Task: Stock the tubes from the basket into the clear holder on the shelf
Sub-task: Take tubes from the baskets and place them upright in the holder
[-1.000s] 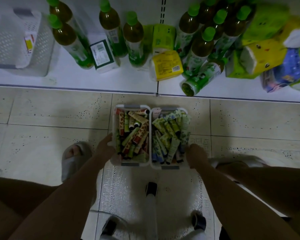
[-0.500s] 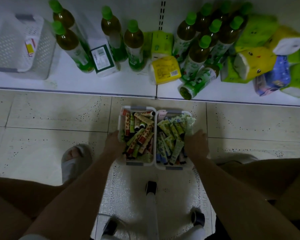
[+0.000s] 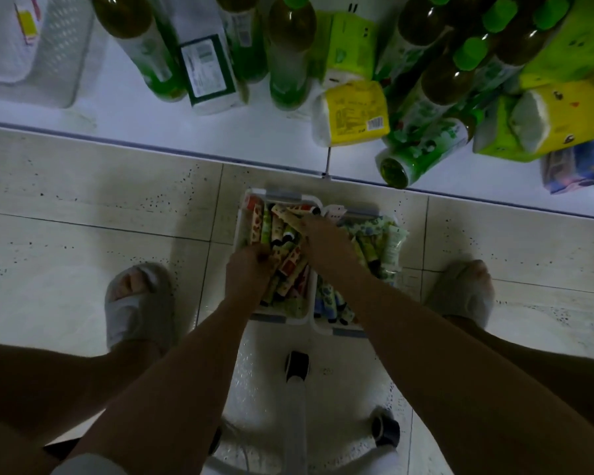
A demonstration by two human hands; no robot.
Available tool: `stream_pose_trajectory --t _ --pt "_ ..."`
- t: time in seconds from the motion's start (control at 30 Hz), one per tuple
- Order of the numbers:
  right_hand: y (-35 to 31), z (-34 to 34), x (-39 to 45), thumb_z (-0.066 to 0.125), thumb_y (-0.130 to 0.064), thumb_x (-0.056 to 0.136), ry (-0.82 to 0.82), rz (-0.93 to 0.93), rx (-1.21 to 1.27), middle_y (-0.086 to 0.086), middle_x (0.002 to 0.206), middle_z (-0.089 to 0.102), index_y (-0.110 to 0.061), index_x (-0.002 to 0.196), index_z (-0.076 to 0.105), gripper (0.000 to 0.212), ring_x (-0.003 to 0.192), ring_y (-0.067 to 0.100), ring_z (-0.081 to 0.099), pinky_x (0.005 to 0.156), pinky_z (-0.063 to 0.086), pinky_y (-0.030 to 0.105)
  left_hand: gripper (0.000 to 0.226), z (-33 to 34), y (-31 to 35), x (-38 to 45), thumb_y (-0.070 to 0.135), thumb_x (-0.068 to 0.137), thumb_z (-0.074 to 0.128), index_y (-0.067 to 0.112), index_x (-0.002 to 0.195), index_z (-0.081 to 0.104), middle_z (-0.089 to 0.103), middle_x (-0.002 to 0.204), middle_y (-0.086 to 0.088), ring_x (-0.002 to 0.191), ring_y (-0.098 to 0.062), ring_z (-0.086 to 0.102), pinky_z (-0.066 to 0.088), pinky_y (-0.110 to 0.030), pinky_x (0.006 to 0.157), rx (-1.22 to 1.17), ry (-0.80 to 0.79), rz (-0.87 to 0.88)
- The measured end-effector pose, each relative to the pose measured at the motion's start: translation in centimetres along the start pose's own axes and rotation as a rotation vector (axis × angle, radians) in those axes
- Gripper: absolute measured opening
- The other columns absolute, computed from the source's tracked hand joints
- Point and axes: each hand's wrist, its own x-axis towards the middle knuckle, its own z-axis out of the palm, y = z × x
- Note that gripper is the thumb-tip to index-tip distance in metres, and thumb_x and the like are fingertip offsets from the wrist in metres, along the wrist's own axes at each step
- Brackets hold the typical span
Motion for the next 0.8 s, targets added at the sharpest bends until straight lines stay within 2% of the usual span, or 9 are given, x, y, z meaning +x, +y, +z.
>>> stream_pose_trajectory --t 0.1,0.17,0.27,0.4,0.47,0.57,0.6,0.7,0.8 --pt "-0.1 1.0 1.7 0.041 -0.004 0.100 -0.018 0.025 -0.134 0.016 0.122 0.059 -0.004 0.126 0.052 0.028 0.103 0.032 0.062 0.078 0.049 0.038 0.008 -0.7 -0.5 0.1 0.024 0.093 0.058 0.027 0.095 0.066 0.062 0.090 0.014 0.076 0.001 0.062 0.049 -0.007 0.059 -0.152 -0.004 0.023" --pt "-0.2 1.5 2.3 0.043 -0.005 0.100 0.004 0.059 -0.137 0.015 0.113 0.064 -0.005 0.114 0.058 0.021 0.098 0.030 0.064 0.077 0.051 0.037 0.011 -1.4 -0.1 0.3 0.022 0.094 0.056 0.030 0.091 0.063 0.065 0.089 0.015 0.077 0.006 0.064 0.053 -0.010 0.059 -0.282 -0.005 0.015" --pt "-0.5 1.3 2.1 0.044 -0.009 0.100 0.108 0.082 -0.072 0.013 0.103 0.067 -0.005 0.102 0.064 0.020 0.092 0.025 0.065 0.071 0.047 0.031 0.016 -3.0 1.5 1.0 0.018 0.094 0.055 0.031 0.085 0.059 0.066 0.090 0.010 0.084 -0.001 0.065 0.052 -0.015 0.061 -0.383 0.005 0.011" --pt "-1.4 -1.8 0.1 0.049 -0.014 0.099 0.268 0.060 0.299 0.013 0.104 0.065 -0.005 0.109 0.067 0.023 0.096 0.026 0.060 0.077 0.042 0.030 0.007 -5.7 3.8 1.5 0.014 0.092 0.058 0.020 0.090 0.062 0.067 0.105 -0.012 0.100 -0.028 0.066 0.055 -0.050 0.086 -0.593 -0.033 -0.041" --pt "-2.2 -4.3 -1.2 0.052 -0.017 0.099 0.317 0.076 0.476 0.001 0.093 0.062 -0.007 0.100 0.067 0.018 0.086 0.016 0.057 0.072 0.041 0.027 0.007 -7.2 5.4 1.1 0.013 0.093 0.059 0.009 0.099 0.062 0.064 0.112 -0.017 0.107 -0.032 0.062 0.050 -0.056 0.094 -0.652 -0.051 -0.038" --pt "-4.1 -8.6 -3.4 0.057 -0.018 0.097 0.346 0.097 0.695 -0.013 0.075 0.055 -0.018 0.084 0.058 0.013 0.069 -0.003 0.053 0.065 0.042 0.016 0.012 -9.8 8.4 -0.5 0.010 0.092 0.060 0.017 0.083 0.063 0.066 0.096 -0.016 0.094 -0.032 0.064 0.052 -0.055 0.091 -0.682 -0.033 0.047" --pt "-4.6 -10.0 -4.1 0.058 -0.019 0.096 0.343 0.098 0.747 -0.008 0.072 0.057 -0.016 0.082 0.058 0.015 0.066 -0.001 0.056 0.062 0.044 0.017 0.015 -10.7 9.5 -1.2 0.012 0.092 0.060 0.020 0.080 0.065 0.068 0.091 -0.015 0.089 -0.032 0.067 0.056 -0.050 0.085 -0.683 -0.023 0.078" --pt "-6.5 -14.1 -6.2 0.060 -0.023 0.096 0.350 0.073 0.881 0.022 0.083 0.058 0.004 0.096 0.059 0.026 0.077 0.028 0.061 0.063 0.050 0.027 0.009 -13.8 12.6 -3.4 0.012 0.092 0.062 0.018 0.086 0.066 0.071 0.084 -0.006 0.078 -0.020 0.071 0.059 -0.034 0.065 -0.743 -0.023 0.168" --pt "-8.6 -17.9 -8.7 0.061 -0.026 0.095 0.390 -0.015 0.920 0.035 0.099 0.056 0.009 0.104 0.056 0.036 0.090 0.044 0.060 0.071 0.056 0.045 0.010 -17.3 15.4 -5.4 0.013 0.092 0.063 0.010 0.101 0.063 0.069 0.088 -0.006 0.077 -0.016 0.069 0.059 -0.032 0.066 -0.745 0.003 0.281"
